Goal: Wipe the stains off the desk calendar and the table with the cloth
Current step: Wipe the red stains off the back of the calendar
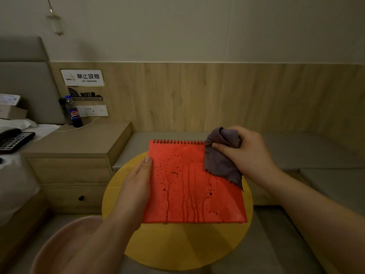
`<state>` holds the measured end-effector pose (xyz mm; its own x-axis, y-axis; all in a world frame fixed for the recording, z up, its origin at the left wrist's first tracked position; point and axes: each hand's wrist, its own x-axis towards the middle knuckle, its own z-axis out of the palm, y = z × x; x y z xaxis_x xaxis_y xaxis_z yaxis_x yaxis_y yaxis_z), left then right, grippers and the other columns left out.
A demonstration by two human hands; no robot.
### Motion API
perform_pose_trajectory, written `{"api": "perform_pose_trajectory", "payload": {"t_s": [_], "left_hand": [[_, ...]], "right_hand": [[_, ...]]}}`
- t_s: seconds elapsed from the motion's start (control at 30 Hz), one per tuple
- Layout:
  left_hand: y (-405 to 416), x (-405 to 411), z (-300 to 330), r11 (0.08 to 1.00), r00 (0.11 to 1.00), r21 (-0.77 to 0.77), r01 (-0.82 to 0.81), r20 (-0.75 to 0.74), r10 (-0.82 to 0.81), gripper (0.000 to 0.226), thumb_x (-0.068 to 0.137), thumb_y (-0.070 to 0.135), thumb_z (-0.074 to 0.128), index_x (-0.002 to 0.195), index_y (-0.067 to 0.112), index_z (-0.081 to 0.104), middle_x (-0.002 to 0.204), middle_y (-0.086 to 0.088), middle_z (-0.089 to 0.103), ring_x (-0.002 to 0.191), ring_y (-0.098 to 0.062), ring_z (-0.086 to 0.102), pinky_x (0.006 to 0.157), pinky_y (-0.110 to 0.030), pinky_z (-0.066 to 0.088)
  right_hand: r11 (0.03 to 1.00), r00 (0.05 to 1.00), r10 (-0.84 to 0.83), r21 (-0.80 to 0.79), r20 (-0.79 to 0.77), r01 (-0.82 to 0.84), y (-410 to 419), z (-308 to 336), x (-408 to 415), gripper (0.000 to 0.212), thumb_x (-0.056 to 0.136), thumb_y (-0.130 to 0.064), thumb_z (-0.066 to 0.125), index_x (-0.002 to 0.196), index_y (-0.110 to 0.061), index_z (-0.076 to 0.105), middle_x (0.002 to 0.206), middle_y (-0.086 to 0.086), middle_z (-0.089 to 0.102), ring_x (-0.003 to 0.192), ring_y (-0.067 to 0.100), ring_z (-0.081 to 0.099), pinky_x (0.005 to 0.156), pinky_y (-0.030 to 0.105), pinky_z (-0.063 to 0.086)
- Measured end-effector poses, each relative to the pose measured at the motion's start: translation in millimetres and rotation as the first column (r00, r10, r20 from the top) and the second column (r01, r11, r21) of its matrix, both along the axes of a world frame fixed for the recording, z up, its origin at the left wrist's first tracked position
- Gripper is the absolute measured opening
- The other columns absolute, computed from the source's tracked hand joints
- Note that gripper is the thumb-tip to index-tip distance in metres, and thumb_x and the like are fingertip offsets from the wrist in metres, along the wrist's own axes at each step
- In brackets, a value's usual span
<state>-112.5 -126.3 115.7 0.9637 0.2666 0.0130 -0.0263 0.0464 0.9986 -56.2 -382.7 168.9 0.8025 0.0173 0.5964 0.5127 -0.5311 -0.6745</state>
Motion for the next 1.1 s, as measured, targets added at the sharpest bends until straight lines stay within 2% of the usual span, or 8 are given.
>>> {"api": "perform_pose_trajectory", "payload": {"t_s": [0.13, 0.27, 0.37, 0.53, 0.67, 0.8, 0.93, 1.1], "left_hand": [[0, -12, 7, 0.999, 1.000, -0.032, -0.023, -0.022, 0.022, 0.037, 0.104, 0.055, 0.045, 0.095, 0.041, 0.079, 0.098, 0.007, 0.081, 0.099, -0.021, 0.074, 0.092, -0.045, 0.056], [1, -25, 17, 0.999, 0.999, -0.019, -0.033, -0.023, 0.032, 0.038, 0.104, 0.055, 0.043, 0.084, 0.059, 0.075, 0.091, 0.013, 0.080, 0.097, -0.022, 0.074, 0.090, -0.046, 0.057], [1, -32, 22, 0.999, 1.000, -0.035, -0.022, -0.023, 0.021, 0.037, 0.105, 0.055, 0.042, 0.087, 0.055, 0.075, 0.094, 0.003, 0.081, 0.096, -0.027, 0.076, 0.090, -0.052, 0.058], [-4, -36, 21, 0.998, 0.998, -0.031, -0.058, -0.015, 0.057, 0.040, 0.104, 0.055, 0.044, 0.089, 0.040, 0.078, 0.091, 0.001, 0.081, 0.083, -0.020, 0.077, 0.073, -0.037, 0.058], [-4, -34, 12, 0.999, 0.999, -0.026, -0.045, -0.015, 0.045, 0.039, 0.106, 0.052, 0.043, 0.093, 0.038, 0.076, 0.089, 0.010, 0.081, 0.081, -0.014, 0.077, 0.073, -0.035, 0.057], [-3, -34, 7, 0.999, 1.000, -0.041, -0.010, -0.016, 0.009, 0.038, 0.106, 0.052, 0.042, 0.109, 0.036, 0.076, 0.102, 0.002, 0.081, 0.098, -0.025, 0.075, 0.089, -0.048, 0.057], [-4, -37, 4, 0.999, 1.000, 0.028, -0.024, 0.010, 0.023, 0.040, 0.103, 0.055, 0.043, 0.079, 0.063, 0.073, 0.077, 0.033, 0.074, 0.069, 0.012, 0.069, 0.064, -0.023, 0.046], [-5, -37, 1, 1.000, 1.000, 0.014, -0.016, 0.010, 0.016, 0.042, 0.105, 0.052, 0.044, 0.076, 0.061, 0.074, 0.076, 0.032, 0.074, 0.065, 0.013, 0.068, 0.061, -0.023, 0.045]], "right_hand": [[0.998, 0.999, 0.040, -0.040, -0.020, -0.041, -3, 0, -31, 0.020, 0.077, -0.021, 0.086, 0.090, -0.027, 0.072, 0.084, -0.009, 0.074, 0.083, 0.008, 0.068, 0.076, 0.039, 0.056], [0.988, 0.998, 0.052, -0.147, 0.019, -0.048, -6, -3, -69, 0.020, 0.077, -0.019, 0.087, 0.088, -0.026, 0.072, 0.084, -0.012, 0.071, 0.084, -0.001, 0.064, 0.076, 0.030, 0.050], [0.979, 0.996, 0.070, -0.197, 0.058, -0.057, -6, -10, -94, 0.021, 0.076, -0.018, 0.088, 0.087, -0.026, 0.072, 0.084, -0.013, 0.070, 0.084, 0.001, 0.065, 0.076, 0.030, 0.049], [0.955, 0.989, 0.133, -0.274, 0.068, -0.110, -6, -21, -115, 0.019, 0.078, -0.019, 0.087, 0.086, -0.028, 0.072, 0.085, -0.014, 0.068, 0.082, 0.003, 0.066, 0.073, 0.031, 0.051], [0.967, 0.986, 0.163, -0.203, 0.036, -0.153, -8, -19, -111, 0.015, 0.077, -0.033, 0.080, 0.090, -0.030, 0.072, 0.088, -0.016, 0.072, 0.086, 0.003, 0.068, 0.077, 0.029, 0.052], [0.991, 0.991, 0.136, -0.013, -0.006, -0.136, -9, -8, -83, 0.022, 0.079, -0.017, 0.085, 0.094, -0.031, 0.075, 0.091, -0.011, 0.076, 0.088, 0.004, 0.070, 0.082, 0.031, 0.053], [0.995, 0.997, 0.071, 0.066, 0.038, -0.073, -3, 13, -48, 0.027, 0.078, -0.016, 0.085, 0.090, -0.037, 0.072, 0.089, -0.022, 0.074, 0.083, -0.006, 0.067, 0.076, 0.019, 0.052], [0.996, 0.996, 0.084, 0.010, 0.034, -0.084, 15, 29, -20, 0.038, 0.078, -0.011, 0.083, 0.079, -0.044, 0.066, 0.080, -0.032, 0.068, 0.077, -0.013, 0.062, 0.069, 0.007, 0.044]]}}
